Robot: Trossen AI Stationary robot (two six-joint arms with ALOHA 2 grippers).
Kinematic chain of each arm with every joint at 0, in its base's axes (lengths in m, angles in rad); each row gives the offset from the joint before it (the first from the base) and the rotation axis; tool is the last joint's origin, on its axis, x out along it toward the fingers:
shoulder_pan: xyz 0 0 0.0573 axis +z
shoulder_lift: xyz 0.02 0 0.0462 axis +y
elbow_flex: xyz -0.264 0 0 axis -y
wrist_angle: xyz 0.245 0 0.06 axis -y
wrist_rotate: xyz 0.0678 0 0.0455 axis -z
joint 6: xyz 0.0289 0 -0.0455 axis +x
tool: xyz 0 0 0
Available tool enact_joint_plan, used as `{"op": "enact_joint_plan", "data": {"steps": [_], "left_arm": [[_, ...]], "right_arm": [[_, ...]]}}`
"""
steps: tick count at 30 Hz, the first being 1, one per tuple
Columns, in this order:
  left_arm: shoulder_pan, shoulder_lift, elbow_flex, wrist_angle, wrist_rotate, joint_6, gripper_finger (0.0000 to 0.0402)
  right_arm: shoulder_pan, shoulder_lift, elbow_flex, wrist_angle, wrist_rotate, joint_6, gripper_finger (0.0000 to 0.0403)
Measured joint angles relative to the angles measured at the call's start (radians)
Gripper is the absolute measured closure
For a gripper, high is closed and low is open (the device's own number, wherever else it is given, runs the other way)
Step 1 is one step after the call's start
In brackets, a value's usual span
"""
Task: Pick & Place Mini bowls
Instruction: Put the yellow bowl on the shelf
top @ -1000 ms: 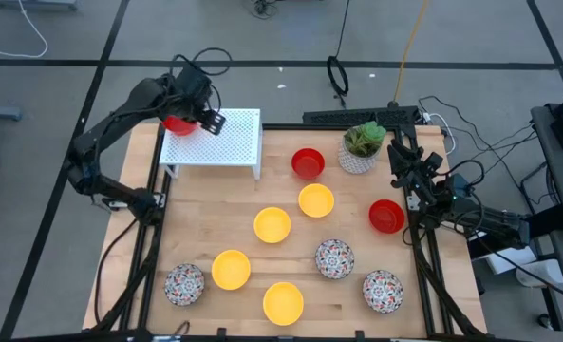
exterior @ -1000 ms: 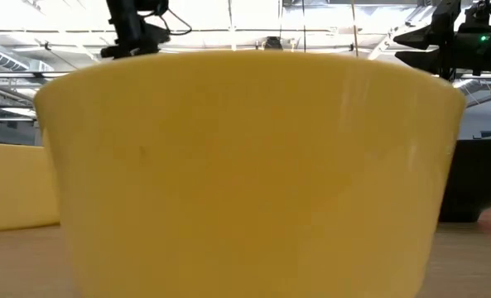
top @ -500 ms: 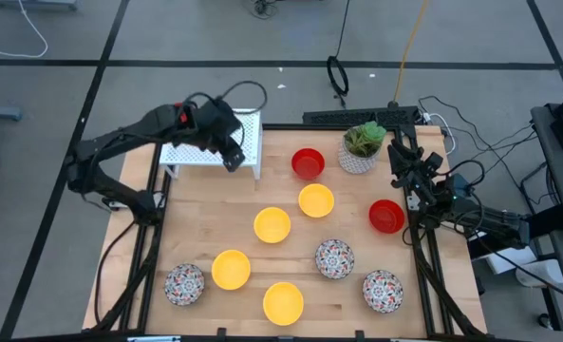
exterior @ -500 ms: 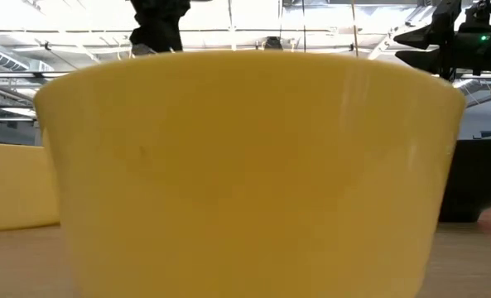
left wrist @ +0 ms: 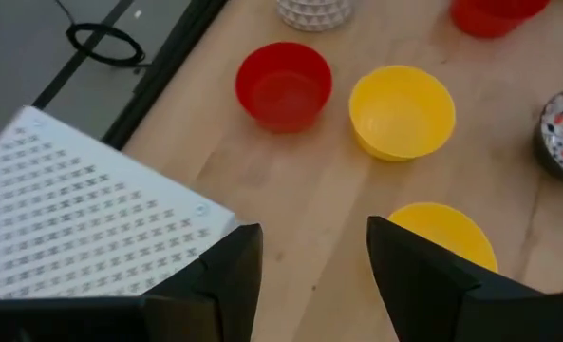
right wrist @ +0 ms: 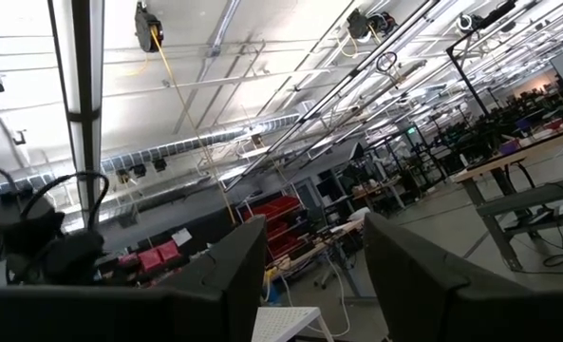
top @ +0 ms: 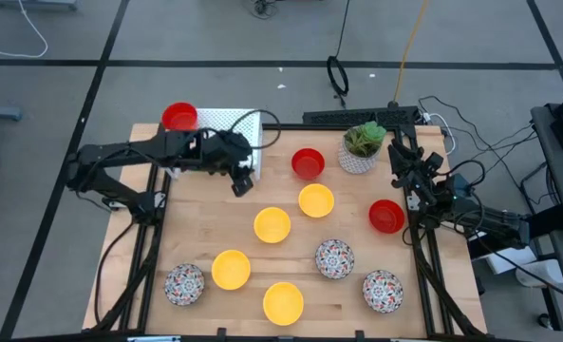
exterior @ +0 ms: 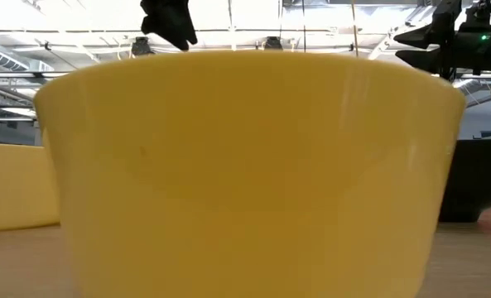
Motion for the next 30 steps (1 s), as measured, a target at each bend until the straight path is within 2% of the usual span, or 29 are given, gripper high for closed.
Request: {"op": "enact_joint_plan", "data": {"steps": [11,17,21,25,30], "left_arm": [[-0.048,0.001,-0.189,0.172,0.0,-0.008,0.0206],[-0.059,0.001,-0.228,0.208,0.0,-0.009,0.0206],[-0.066,0.001,-0.229,0.214,0.0,-0.009,0.0206],[-0.068,0.001,-0.229,0.247,0.0,-0.009,0.0206],[-0.069,0.001,-0.229,0.254,0.001,-0.032,0.0206]], "right_arm": [[0.0,0.0,0.0,0.004,-0.002,0.012,0.0238],[0.0,0.0,0.0,0.041,-0.005,0.002,0.0238],[-0.001,0.012,0.018,0.043,-0.103,-0.019,0.0238],[0.0,0.095,0.083,-0.071,-0.111,-0.061,0.0238],[0.0,0.269,0.198,-0.153,-0.107,-0.125,0.0238]]}}
